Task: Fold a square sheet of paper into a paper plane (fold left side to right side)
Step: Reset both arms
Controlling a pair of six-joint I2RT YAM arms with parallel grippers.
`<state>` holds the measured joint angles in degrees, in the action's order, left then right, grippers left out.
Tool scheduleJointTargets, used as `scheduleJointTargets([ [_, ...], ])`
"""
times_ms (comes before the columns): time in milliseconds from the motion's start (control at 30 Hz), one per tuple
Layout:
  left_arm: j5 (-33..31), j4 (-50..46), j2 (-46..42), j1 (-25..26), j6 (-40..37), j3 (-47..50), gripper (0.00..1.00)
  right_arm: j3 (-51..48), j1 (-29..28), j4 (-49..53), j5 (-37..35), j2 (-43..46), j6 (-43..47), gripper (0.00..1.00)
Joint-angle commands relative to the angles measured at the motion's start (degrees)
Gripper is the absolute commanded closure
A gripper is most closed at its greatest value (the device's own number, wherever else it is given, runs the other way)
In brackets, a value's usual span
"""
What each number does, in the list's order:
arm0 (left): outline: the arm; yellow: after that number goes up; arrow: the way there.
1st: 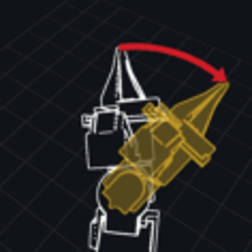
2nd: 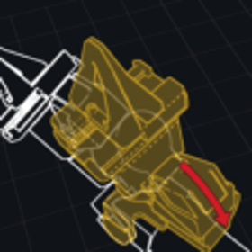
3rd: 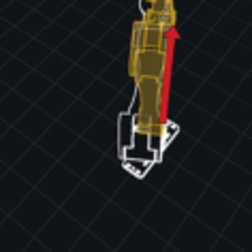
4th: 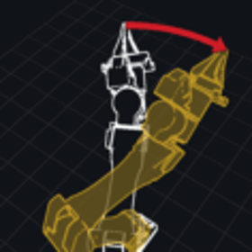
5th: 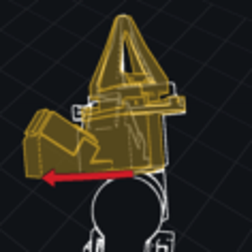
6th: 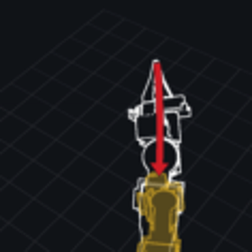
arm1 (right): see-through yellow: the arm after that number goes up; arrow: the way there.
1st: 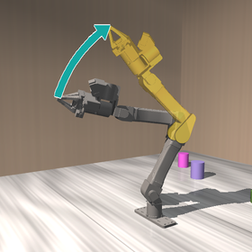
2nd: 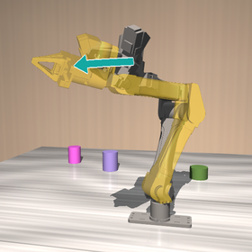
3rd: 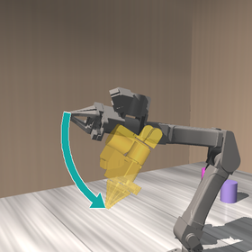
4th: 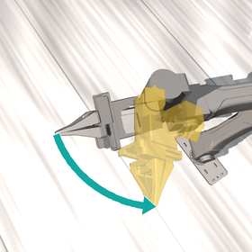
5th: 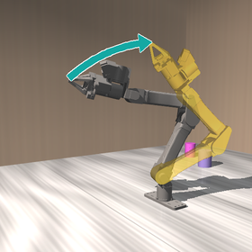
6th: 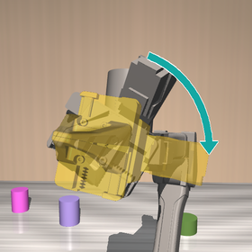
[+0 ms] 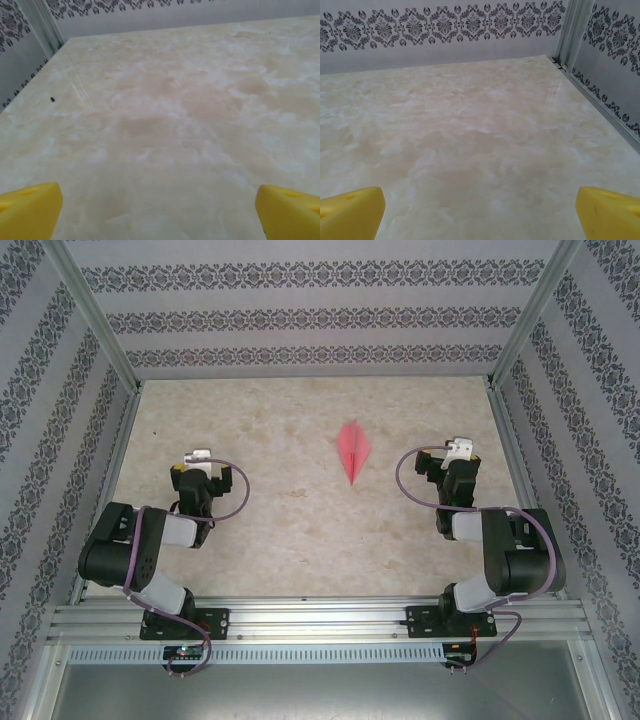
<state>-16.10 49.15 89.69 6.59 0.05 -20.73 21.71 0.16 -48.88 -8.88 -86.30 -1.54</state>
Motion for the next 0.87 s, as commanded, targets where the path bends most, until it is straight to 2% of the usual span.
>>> scheduleJointTargets([
  [0,3.8,1.9,-0.1,-1.4,0.2,-1.4,0.0,0.0,0.6,-2.4,0.8,0.3,0.3,0.02],
  [833,6.2,-0.1,-0.3,-1.4,-0.6,-2.3,0.0,0.2,0.0,-1.8,1.0,0.3,1.1,0.02],
])
